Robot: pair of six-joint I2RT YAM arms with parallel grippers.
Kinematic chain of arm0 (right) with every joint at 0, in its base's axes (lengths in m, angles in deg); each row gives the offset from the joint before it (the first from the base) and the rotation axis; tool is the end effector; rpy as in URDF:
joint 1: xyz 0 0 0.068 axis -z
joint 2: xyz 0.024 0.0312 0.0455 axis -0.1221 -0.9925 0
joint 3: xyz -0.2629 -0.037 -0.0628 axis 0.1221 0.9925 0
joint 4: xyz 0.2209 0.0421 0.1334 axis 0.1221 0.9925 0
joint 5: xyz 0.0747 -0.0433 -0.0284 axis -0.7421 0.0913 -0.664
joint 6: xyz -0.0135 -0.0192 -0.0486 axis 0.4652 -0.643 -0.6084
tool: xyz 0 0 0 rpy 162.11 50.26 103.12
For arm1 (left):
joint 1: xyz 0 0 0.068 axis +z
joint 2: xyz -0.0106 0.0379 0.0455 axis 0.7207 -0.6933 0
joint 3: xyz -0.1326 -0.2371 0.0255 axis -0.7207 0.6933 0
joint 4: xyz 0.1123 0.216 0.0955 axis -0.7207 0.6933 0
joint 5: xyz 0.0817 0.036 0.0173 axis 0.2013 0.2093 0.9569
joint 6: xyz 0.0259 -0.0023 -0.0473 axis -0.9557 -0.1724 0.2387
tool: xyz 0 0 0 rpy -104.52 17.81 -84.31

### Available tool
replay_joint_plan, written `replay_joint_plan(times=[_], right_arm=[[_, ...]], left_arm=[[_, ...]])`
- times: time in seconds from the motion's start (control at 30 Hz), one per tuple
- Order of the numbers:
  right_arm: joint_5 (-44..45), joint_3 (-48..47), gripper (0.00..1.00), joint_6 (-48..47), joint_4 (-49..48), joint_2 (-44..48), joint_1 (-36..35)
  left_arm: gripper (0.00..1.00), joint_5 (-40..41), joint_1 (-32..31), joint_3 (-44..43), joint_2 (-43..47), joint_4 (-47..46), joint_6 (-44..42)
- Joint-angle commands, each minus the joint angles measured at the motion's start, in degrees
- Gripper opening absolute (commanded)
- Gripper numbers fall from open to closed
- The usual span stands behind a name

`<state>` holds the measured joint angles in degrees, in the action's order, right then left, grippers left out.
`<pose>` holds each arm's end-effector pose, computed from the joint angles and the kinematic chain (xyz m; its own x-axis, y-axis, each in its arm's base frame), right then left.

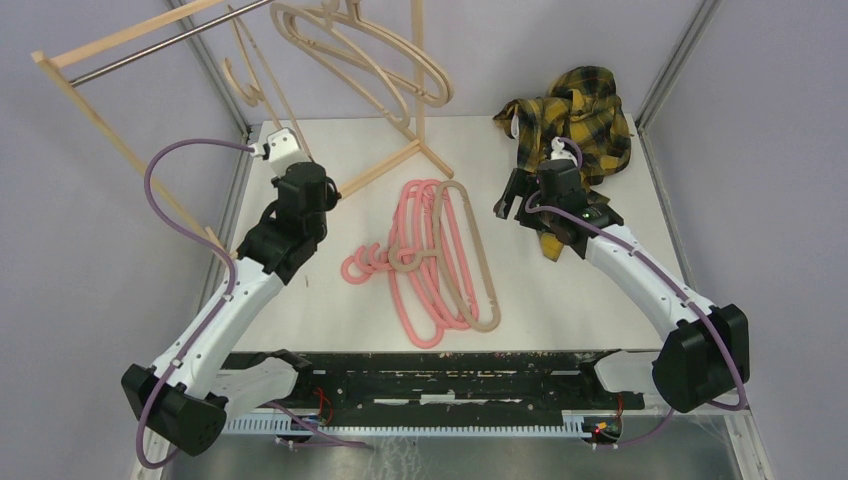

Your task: Organize the hangers

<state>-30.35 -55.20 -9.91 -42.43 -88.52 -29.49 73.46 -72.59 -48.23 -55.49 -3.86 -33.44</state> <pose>0.2669 0.1069 0.2928 -0.6563 0.3864 -0.6480 0.1069 0.8978 0.4272 0.2170 -0.0831 0.3745 -0.1883 -0.3205 -0.9283 -0.3041 0.9178 -0.2552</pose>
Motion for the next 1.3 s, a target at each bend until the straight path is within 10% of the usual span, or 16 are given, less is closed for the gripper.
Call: replay_joint_plan(times=[0.0,1.27], right_arm=[[0.66,-2.03,0.93,-1.31,-0.51,0.26,0.57],[-1.50,-3.17,0.91,-1.86,-1.61,-6.73,1.80]], left_arm=[[0.03,-0.29,0.60,-5.13,-2.36,-3.48,-4.96],[0.03,-20.39,15.66,-14.37,-10.31,-9.25,-2.27]])
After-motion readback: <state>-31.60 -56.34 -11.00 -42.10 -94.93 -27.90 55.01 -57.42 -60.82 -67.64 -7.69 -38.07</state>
